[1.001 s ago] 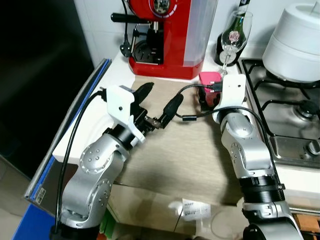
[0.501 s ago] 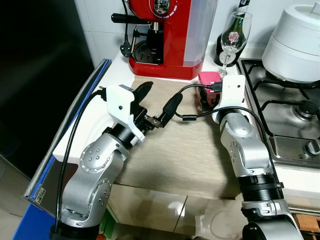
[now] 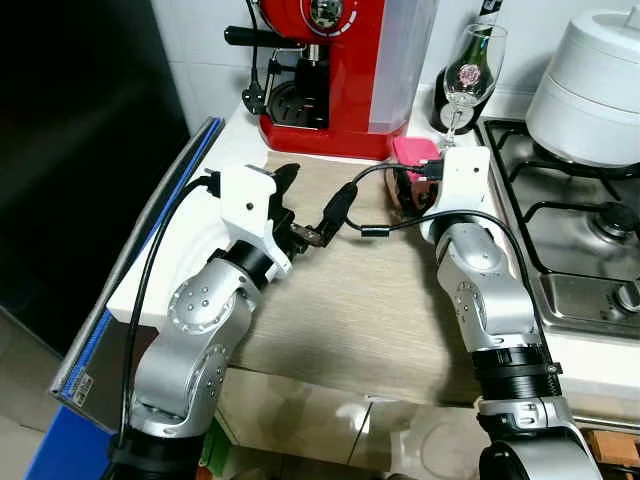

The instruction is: Restocking fridge

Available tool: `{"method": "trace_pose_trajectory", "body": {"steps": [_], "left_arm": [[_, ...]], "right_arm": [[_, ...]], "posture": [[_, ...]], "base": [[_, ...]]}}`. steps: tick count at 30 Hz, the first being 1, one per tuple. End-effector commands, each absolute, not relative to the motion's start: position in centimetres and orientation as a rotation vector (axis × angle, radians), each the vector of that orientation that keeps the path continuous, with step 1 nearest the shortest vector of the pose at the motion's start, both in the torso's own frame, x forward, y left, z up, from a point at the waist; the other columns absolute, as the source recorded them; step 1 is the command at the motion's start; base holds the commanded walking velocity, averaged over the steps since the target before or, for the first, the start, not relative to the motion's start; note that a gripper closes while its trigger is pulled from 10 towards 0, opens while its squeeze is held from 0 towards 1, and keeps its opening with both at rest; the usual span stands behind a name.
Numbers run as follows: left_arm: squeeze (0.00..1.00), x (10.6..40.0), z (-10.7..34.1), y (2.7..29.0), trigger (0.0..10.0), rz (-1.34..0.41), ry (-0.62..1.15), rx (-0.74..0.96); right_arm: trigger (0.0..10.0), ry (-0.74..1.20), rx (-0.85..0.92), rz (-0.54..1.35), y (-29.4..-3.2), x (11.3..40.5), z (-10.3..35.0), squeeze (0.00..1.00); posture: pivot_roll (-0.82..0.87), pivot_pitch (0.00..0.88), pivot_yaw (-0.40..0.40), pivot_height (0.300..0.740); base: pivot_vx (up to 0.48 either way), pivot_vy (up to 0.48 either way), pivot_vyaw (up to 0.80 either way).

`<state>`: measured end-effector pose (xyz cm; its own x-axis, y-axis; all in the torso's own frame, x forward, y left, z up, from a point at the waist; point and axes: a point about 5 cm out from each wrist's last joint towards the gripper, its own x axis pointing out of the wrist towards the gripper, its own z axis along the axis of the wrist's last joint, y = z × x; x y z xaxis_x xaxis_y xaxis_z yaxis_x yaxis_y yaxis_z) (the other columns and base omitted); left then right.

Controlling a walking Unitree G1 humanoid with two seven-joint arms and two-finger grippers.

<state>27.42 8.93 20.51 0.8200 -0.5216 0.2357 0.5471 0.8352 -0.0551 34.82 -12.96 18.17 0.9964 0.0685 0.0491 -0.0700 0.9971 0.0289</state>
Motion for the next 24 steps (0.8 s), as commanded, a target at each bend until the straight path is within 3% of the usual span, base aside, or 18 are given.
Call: {"method": "trace_pose_trajectory", "body": {"steps": [1, 9, 18, 24], "left_arm": [[0.0, 27.9, 20.8, 9.0, 10.0, -0.554, -0.227, -0.123], [0.0, 29.5, 20.3, 8.8, 10.0, -0.506, -0.218, -0.062], [0.0, 31.1, 19.1, 10.4, 10.0, -0.282, -0.205, -0.021], [0.0, 30.6, 19.2, 11.3, 10.0, -0.229, -0.208, -0.035]], "right_arm": [[0.0, -0.134, 0.042, 0.065, -13.1, 34.8, 19.7, 0.0], [0.0, -0.285, -0.05, -0.002, -14.4, 34.2, 21.5, 0.0], [0.0, -0.454, -0.132, -0.163, -17.1, 30.9, 21.9, 0.0], [0.0, -0.446, -0.144, -0.152, -16.2, 29.5, 20.7, 0.0]], "posture": [[-0.02, 0.0, 0.01, 0.74], [-0.05, 0.0, 0.01, 0.74], [-0.05, 0.0, -0.011, 0.74], [-0.04, 0.0, -0.021, 0.74]], "base": [[0.0, 0.0, 0.0], [0.0, 0.0, 0.0], [-0.027, 0.0, 0.0], [-0.04, 0.0, 0.0]]}}
